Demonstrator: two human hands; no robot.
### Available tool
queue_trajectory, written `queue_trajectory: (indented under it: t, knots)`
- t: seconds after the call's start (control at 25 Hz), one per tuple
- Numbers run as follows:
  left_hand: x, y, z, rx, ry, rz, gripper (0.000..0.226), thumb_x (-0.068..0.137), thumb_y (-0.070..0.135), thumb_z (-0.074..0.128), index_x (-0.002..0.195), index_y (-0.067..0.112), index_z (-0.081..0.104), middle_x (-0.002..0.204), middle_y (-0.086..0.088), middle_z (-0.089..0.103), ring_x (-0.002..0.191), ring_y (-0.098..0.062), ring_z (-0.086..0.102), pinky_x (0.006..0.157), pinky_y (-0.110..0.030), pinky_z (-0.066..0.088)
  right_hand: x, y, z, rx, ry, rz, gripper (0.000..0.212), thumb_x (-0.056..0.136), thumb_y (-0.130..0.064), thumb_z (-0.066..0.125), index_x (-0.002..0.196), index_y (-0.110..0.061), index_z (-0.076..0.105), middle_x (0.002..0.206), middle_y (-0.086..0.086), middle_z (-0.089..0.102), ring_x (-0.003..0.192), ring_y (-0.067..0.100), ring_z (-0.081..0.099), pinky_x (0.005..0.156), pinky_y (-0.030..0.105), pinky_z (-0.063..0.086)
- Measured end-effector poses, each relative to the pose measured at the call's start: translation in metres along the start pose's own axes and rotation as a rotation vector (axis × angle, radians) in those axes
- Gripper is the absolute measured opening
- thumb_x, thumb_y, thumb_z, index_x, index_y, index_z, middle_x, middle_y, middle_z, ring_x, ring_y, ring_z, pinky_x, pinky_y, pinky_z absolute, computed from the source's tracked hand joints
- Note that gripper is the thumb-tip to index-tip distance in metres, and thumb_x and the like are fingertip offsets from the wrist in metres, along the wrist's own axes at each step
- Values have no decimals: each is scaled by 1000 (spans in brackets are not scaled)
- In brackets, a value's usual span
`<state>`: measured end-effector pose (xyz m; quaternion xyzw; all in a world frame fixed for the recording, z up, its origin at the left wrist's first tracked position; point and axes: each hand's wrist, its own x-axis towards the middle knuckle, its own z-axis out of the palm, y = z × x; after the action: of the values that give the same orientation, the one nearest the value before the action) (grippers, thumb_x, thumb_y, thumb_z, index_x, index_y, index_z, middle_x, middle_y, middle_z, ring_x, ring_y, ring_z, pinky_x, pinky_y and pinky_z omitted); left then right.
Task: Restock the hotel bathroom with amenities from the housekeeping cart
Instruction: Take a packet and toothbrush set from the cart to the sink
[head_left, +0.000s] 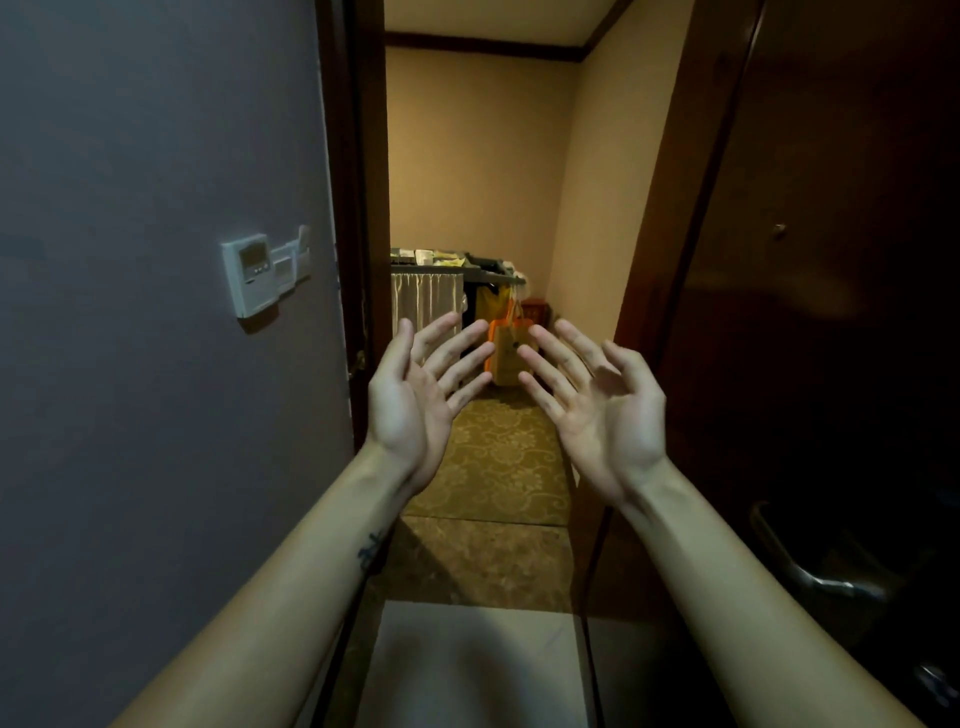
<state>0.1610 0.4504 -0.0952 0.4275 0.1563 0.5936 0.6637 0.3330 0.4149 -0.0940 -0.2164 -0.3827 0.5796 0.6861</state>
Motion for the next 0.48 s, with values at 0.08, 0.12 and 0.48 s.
queue_trajectory:
  t: [0.08, 0.12, 0.48]
  knots:
    - [44, 3, -19, 20, 18, 4, 54, 107, 47, 24, 140, 12, 50, 135, -14, 65, 126, -29, 63, 113, -53, 41, 46, 13, 4, -8, -8, 9, 54, 103, -35, 33, 148, -6, 42, 142, 16, 58, 131, 32, 57, 116, 49, 37]
    - [70, 5, -29, 21, 12, 10, 54, 107, 47, 24, 139, 12, 51, 135, -14, 65, 126, -28, 63, 113, -53, 41, 72, 19, 4, 0, -13, 4, 54, 103, -34, 34, 148, -6, 42, 143, 16, 58, 131, 32, 57, 116, 48, 37]
    - [247, -25, -99, 26, 38, -50, 54, 107, 47, 26, 140, 13, 50, 133, -13, 67, 125, -29, 63, 111, -52, 44, 257, 58, -50, 58, 30, -11, 53, 104, -33, 32, 149, -6, 40, 143, 16, 58, 131, 31, 57, 115, 47, 39]
